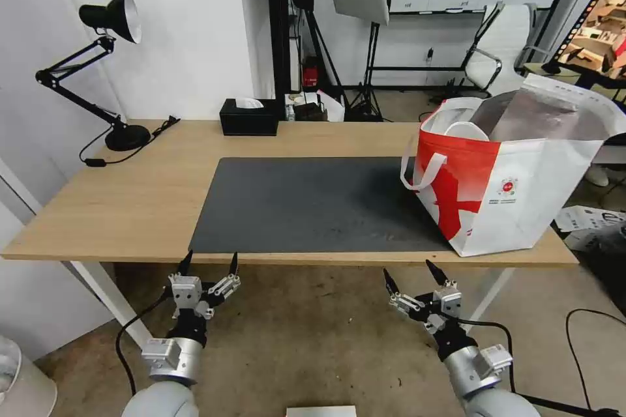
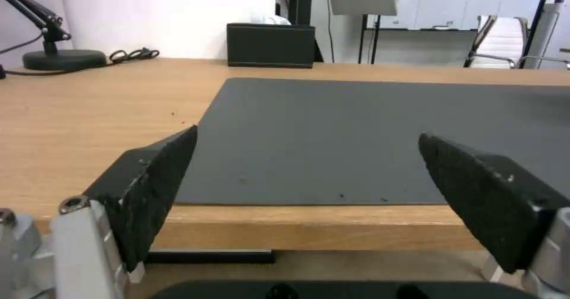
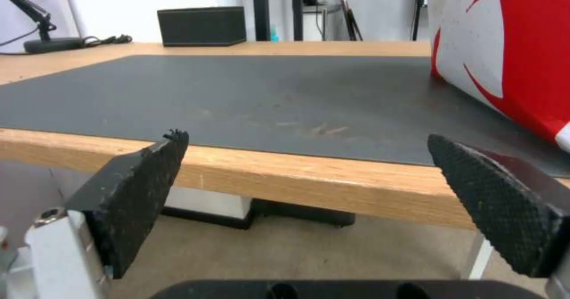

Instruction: Pick up the trash from the table and place it into the takeout bag.

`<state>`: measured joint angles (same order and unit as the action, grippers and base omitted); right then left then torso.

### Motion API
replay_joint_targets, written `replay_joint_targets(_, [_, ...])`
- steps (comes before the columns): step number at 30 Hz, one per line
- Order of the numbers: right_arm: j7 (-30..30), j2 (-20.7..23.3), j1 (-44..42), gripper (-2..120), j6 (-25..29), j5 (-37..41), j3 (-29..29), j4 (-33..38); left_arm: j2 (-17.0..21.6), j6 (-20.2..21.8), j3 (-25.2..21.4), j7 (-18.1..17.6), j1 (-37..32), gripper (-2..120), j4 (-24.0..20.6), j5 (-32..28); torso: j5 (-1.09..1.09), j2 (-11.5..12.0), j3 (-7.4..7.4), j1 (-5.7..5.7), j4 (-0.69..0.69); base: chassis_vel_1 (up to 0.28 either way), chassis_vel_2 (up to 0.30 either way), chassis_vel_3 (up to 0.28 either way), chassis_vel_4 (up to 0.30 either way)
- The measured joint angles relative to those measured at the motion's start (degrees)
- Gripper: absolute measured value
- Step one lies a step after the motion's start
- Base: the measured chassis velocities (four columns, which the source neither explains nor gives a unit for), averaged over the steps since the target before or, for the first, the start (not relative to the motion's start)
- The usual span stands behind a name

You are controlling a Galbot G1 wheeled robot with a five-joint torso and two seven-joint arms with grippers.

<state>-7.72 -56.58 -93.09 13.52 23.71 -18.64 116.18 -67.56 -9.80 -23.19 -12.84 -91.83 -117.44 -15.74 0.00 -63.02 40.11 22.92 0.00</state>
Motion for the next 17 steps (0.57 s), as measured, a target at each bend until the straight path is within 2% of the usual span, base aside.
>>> replay_joint_targets(17, [0.0,0.0,0.0,100,0.0,0.0,0.0,0.0,0.17,0.15,0.11,0.0,0.19,100,-0.01,-0.22,0.0,0.0,0.0,0.0,0.0,0.0,0.0,0.0,0.0])
